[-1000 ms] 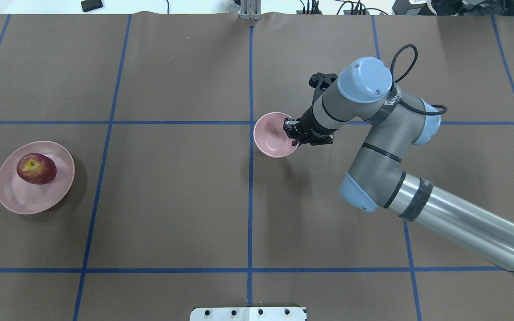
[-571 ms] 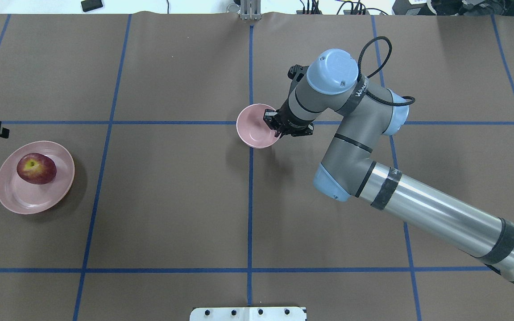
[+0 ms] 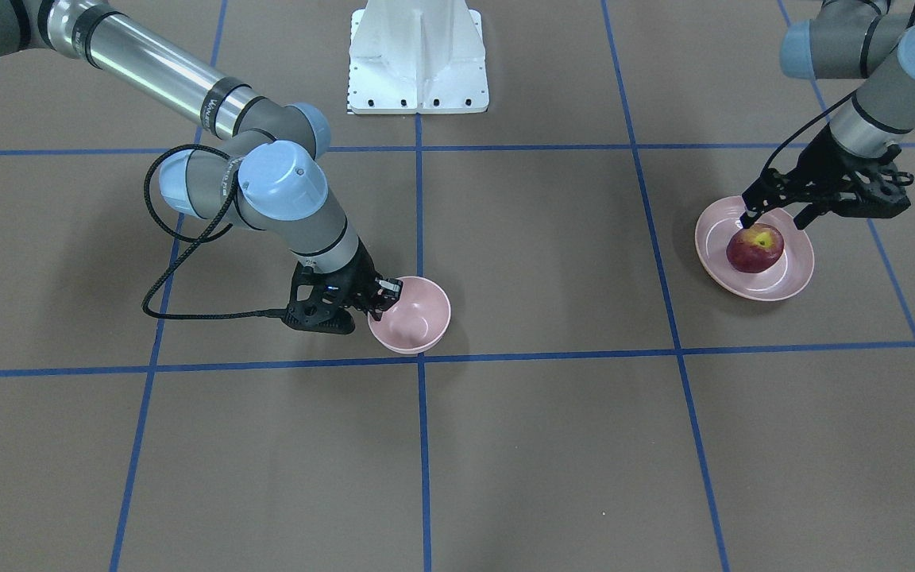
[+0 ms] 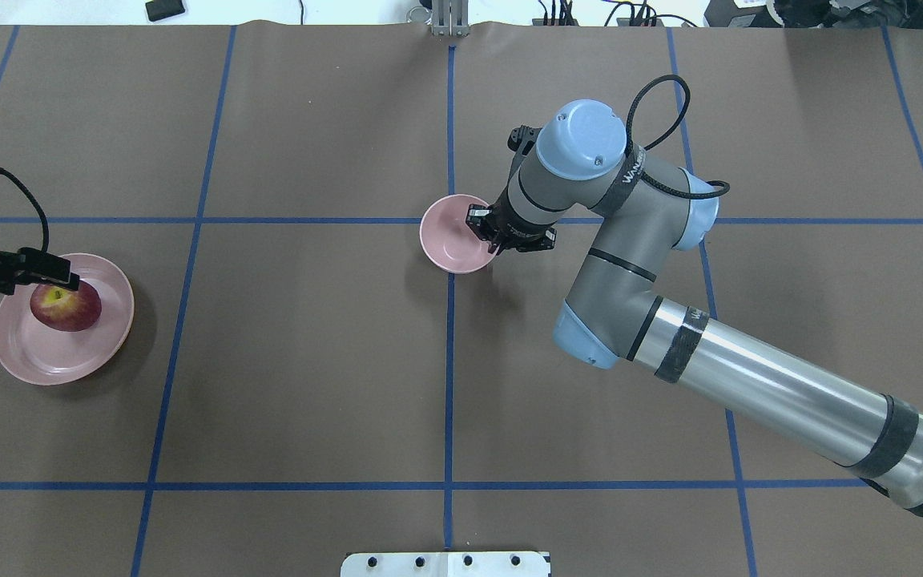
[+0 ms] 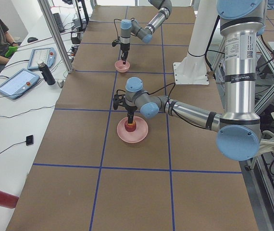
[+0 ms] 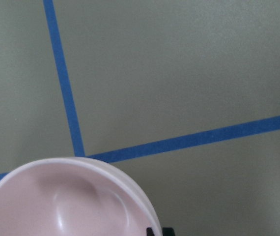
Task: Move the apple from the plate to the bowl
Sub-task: 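Release the bowl and withdraw the right gripper while the left gripper grasps the red apple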
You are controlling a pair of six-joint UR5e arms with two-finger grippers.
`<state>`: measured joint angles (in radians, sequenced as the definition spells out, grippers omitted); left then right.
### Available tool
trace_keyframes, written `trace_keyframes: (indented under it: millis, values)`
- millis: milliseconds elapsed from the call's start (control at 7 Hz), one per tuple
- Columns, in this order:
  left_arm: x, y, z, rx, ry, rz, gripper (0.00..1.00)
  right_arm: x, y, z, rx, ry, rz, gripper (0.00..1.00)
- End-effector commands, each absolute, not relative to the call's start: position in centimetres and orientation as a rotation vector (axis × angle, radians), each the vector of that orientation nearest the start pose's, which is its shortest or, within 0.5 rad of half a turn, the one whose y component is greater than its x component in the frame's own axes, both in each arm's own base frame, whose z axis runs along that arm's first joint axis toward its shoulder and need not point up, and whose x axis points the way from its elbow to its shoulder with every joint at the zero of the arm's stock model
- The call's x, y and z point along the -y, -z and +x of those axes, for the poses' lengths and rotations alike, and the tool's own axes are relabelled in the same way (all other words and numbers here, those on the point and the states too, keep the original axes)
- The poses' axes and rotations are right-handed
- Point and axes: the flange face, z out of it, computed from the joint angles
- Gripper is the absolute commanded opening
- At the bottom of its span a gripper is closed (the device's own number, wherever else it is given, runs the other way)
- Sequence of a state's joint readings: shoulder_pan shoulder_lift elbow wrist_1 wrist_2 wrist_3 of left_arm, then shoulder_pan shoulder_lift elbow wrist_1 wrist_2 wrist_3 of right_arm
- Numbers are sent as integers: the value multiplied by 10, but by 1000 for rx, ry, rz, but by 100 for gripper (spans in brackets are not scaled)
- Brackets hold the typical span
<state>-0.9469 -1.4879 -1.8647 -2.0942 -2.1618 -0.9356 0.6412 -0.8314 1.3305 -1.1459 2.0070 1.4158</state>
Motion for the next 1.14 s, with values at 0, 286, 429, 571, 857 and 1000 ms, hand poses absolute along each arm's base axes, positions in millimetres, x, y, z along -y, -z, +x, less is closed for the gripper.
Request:
trace_keyframes:
  millis: [0,286,429,571,857,1000]
  values:
    - [430,-517,223,-831,79,135,97,528,-265,-559,993,-242,-23,47]
    - [430,-523,239,-811,67,133,97,527,-258,-556,1006,-237,-16,99]
    - [431,-526,241,-808,70,128,97,527,-256,-555,1011,-236,-14,100]
    - [431,-526,243,-806,68,126,97,527,-259,-554,1007,-240,-16,100]
    - [436,-531,252,-801,66,118,97,527,-252,-525,1038,-250,-8,100]
    - [441,-532,258,-800,65,115,97,526,-258,-487,1070,-242,-32,100]
